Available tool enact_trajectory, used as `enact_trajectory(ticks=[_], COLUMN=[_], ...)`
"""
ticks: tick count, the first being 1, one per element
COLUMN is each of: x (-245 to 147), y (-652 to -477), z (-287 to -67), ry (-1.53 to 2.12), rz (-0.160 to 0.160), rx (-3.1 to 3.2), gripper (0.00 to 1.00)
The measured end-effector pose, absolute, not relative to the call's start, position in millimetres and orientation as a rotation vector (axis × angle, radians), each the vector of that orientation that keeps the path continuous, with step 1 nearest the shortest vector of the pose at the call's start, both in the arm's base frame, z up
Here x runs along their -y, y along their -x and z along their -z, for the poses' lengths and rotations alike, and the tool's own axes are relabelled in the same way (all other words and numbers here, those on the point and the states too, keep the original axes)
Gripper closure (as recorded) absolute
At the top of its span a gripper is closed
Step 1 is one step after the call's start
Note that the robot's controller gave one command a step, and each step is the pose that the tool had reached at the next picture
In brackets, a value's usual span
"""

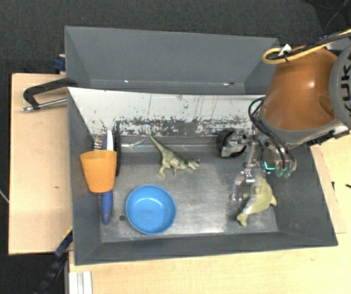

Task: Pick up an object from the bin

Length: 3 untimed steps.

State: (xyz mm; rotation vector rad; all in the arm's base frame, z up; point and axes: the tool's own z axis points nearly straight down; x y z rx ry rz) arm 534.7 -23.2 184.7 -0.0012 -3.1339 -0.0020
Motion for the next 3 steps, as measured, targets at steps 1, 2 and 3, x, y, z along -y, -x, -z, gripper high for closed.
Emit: enact_trajectory(ticks=[1, 2, 3], x=[-3.6, 85.0, 111.2], y=[-506.1, -519.6, -491.4], z=[-123.1, -127.9, -80.5], ry=[0.28, 0.222, 0.809], rz=[0.003, -0.006, 0.001], rx=[3.123, 3.141, 3.032], gripper=[0.0, 0.0, 0.0])
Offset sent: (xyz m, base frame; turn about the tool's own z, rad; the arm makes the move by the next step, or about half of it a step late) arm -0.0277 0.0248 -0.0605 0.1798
